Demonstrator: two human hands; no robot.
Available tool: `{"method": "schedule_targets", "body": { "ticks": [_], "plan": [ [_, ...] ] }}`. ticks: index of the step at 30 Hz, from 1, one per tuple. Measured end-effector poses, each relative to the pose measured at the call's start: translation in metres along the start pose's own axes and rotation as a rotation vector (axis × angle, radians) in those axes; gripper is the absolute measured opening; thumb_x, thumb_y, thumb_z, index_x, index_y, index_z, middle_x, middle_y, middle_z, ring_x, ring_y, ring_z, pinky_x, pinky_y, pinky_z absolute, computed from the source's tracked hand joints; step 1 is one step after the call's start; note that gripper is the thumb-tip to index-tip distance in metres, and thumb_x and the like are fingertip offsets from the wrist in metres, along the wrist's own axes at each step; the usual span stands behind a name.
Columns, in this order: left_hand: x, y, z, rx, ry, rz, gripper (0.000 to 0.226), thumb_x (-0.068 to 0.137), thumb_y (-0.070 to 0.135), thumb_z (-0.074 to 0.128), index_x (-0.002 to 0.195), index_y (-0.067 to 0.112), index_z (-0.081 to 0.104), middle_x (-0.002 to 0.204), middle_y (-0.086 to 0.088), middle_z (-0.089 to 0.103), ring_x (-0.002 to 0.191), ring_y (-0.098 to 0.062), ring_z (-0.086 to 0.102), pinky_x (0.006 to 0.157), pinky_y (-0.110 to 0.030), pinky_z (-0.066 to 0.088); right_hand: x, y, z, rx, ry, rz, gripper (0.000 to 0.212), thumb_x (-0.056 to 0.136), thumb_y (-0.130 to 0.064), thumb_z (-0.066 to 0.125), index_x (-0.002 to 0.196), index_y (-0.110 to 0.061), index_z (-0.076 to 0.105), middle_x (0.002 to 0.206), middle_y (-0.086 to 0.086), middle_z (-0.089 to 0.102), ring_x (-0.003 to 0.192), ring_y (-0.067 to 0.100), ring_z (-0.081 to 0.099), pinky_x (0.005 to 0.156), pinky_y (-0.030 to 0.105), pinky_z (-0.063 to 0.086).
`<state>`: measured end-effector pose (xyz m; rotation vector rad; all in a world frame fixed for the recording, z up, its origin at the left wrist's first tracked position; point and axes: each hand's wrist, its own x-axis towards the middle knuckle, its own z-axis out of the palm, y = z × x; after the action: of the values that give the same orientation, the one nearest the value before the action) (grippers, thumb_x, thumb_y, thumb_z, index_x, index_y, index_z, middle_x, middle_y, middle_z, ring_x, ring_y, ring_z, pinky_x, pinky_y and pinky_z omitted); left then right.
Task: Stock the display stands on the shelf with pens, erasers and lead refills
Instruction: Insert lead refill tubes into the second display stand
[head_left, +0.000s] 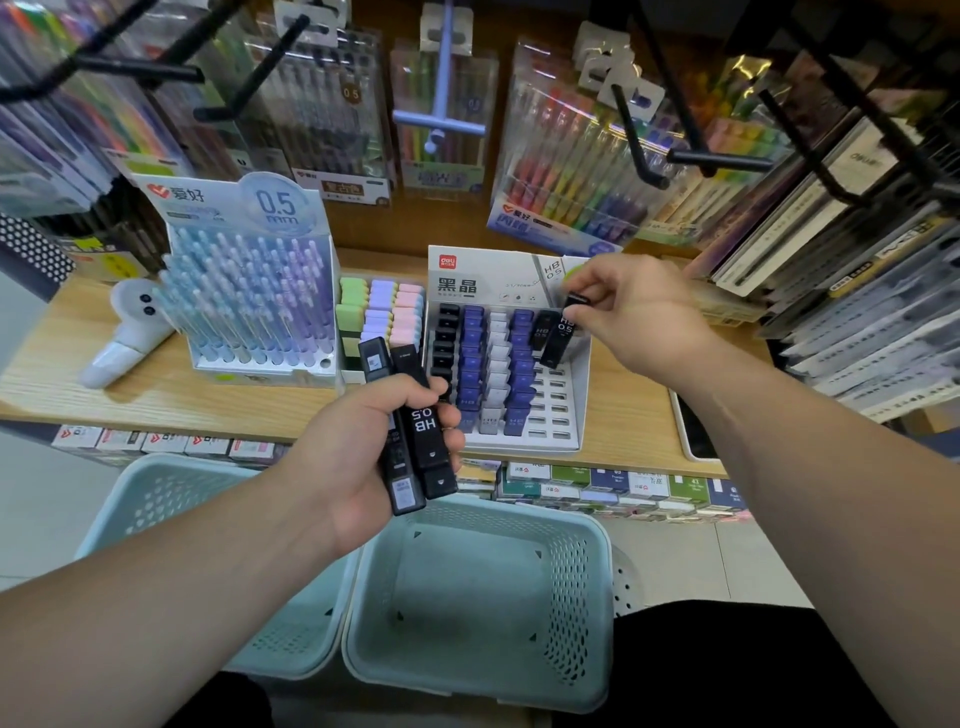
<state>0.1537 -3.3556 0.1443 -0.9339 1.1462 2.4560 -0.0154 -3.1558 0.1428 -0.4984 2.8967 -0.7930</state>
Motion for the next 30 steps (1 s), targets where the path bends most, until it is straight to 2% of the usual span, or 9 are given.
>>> {"method": "schedule_targets", "body": {
  "ticks": [6, 11, 15, 21, 30],
  "plan": [
    [0.002, 0.000, -0.004, -0.009, -0.014, -0.005, 0.017, 0.090, 0.009, 0.053, 0.102, 0.010, 0.064, 0.073, -0.007, 0.062, 0.058, -0.023, 0.059, 0.061, -0.033, 0.054, 0.004, 0.009, 0.019, -0.123, -0.024, -0.048, 0.016, 0.087, -0.018, 0.076, 0.101, -0.022, 0.071, 0.101, 0.002, 0.071, 0.096, 0.027, 0.064, 0.088, 0.042, 0.054],
    [0.003, 0.002, -0.005, -0.012, -0.035, -0.014, 0.017, 0.089, 0.009, 0.053, 0.103, 0.011, 0.063, 0.074, -0.006, 0.061, 0.059, -0.022, 0.059, 0.058, -0.033, 0.054, 0.007, 0.008, 0.024, -0.164, -0.009, -0.072, 0.015, 0.087, -0.019, 0.077, 0.101, -0.022, 0.073, 0.101, -0.004, 0.069, 0.097, 0.024, 0.064, 0.084, 0.039, 0.053],
    [0.003, 0.002, -0.008, -0.021, -0.033, -0.016, 0.016, 0.090, 0.008, 0.053, 0.102, 0.011, 0.063, 0.074, -0.006, 0.061, 0.059, -0.022, 0.059, 0.064, -0.033, 0.054, 0.010, 0.007, 0.030, -0.208, -0.029, -0.053, 0.014, 0.087, -0.024, 0.076, 0.100, -0.026, 0.073, 0.103, -0.001, 0.072, 0.097, 0.026, 0.065, 0.082, 0.042, 0.055],
    [0.003, 0.004, -0.013, -0.021, -0.042, -0.011, 0.015, 0.090, 0.009, 0.055, 0.103, 0.012, 0.062, 0.077, -0.006, 0.062, 0.061, -0.022, 0.060, 0.068, -0.035, 0.053, 0.012, 0.008, 0.033, -0.250, -0.027, -0.045, 0.016, 0.088, -0.025, 0.074, 0.104, -0.026, 0.073, 0.103, 0.001, 0.073, 0.099, 0.028, 0.064, 0.083, 0.041, 0.054],
    [0.002, 0.004, -0.012, -0.017, -0.037, -0.007, 0.015, 0.090, 0.009, 0.056, 0.102, 0.013, 0.063, 0.076, -0.006, 0.062, 0.061, -0.022, 0.060, 0.063, -0.033, 0.054, 0.011, 0.008, 0.037, -0.264, -0.013, -0.141, 0.017, 0.091, -0.020, 0.071, 0.108, -0.020, 0.075, 0.108, 0.003, 0.070, 0.103, 0.029, 0.061, 0.087, 0.042, 0.051]
  ]
}}
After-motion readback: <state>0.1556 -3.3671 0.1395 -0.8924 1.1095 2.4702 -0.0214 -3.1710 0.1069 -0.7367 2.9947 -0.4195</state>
